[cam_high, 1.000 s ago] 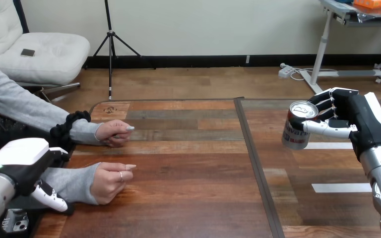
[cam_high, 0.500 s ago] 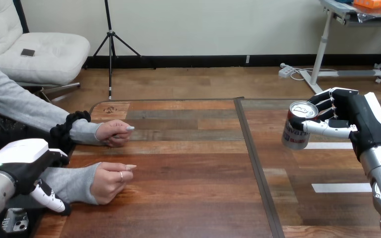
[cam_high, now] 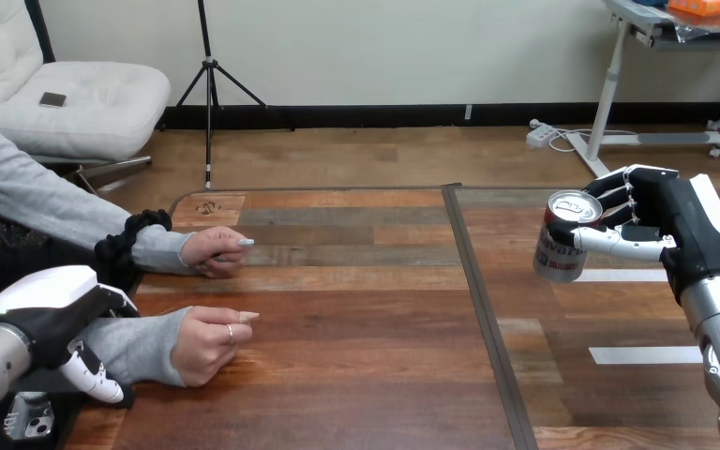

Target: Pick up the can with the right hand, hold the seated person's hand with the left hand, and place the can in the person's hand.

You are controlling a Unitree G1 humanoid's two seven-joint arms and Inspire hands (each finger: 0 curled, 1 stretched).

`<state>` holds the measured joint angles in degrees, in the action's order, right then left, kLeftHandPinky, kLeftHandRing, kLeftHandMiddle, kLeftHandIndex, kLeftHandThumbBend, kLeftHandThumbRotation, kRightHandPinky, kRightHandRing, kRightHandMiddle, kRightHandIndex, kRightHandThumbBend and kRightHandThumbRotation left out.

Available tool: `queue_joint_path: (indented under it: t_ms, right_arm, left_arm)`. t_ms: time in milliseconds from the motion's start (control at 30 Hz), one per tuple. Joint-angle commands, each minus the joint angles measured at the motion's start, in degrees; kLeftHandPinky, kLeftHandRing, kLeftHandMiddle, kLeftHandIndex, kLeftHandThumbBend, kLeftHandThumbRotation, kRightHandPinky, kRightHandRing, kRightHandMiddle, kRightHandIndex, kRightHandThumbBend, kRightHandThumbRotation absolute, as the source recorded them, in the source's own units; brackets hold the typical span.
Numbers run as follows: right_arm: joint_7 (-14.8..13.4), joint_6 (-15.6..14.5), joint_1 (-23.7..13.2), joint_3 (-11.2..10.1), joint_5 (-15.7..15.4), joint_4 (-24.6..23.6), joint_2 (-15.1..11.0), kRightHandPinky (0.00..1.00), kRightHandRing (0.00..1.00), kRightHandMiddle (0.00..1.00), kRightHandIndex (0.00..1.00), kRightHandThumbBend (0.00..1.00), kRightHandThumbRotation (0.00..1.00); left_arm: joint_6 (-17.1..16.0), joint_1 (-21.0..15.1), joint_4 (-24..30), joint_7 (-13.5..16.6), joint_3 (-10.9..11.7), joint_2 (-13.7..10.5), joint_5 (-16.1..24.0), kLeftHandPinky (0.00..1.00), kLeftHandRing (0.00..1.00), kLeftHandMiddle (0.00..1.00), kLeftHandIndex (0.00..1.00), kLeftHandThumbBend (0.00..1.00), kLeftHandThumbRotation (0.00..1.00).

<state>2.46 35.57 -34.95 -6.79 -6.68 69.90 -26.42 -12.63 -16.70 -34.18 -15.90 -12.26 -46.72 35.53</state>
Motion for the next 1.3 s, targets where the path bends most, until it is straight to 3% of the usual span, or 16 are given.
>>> queue_joint_path:
  t_ms: [0,600,800,933,1267]
  right_arm:
    - [-1.0,2.0,-5.5,-0.6,0.8,-3.7,-0.9,0.32,0.36,0.41,0.45,0.71,0.0]
    - [-1.4,2.0,-5.6,-0.5,0.6,-3.8,-1.1,0.33,0.37,0.42,0.45,0.7,0.0]
    - [-1.3,2.1,-5.6,-0.5,0.6,-3.7,-1.1,0.32,0.37,0.42,0.45,0.7,0.0]
    - [-0.6,2.1,-5.6,-0.9,1.4,-3.6,-0.9,0.32,0.36,0.41,0.45,0.7,0.0]
    - [-0.8,1.9,-5.6,-0.8,1.2,-3.5,-1.0,0.33,0.37,0.42,0.45,0.71,0.0]
  left_arm:
    - [0.2,-1.7,-0.5,-1.4,0.1,-1.3,-0.8,0.44,0.54,0.62,0.67,0.93,0.0]
    - [-0.3,-2.4,-1.2,-2.6,-0.3,-1.0,-2.3,0.46,0.51,0.58,0.61,0.87,0.0]
    - [-2.2,-2.7,-2.5,0.4,-1.0,-1.0,-0.8,0.41,0.47,0.54,0.56,0.84,0.0]
    - [-4.2,-2.8,-3.4,4.1,-1.7,-1.2,1.1,0.38,0.45,0.52,0.53,0.84,0.0]
    - [-6.2,-3.2,-5.0,8.2,-2.2,-1.3,3.5,0.31,0.38,0.47,0.5,0.84,0.0]
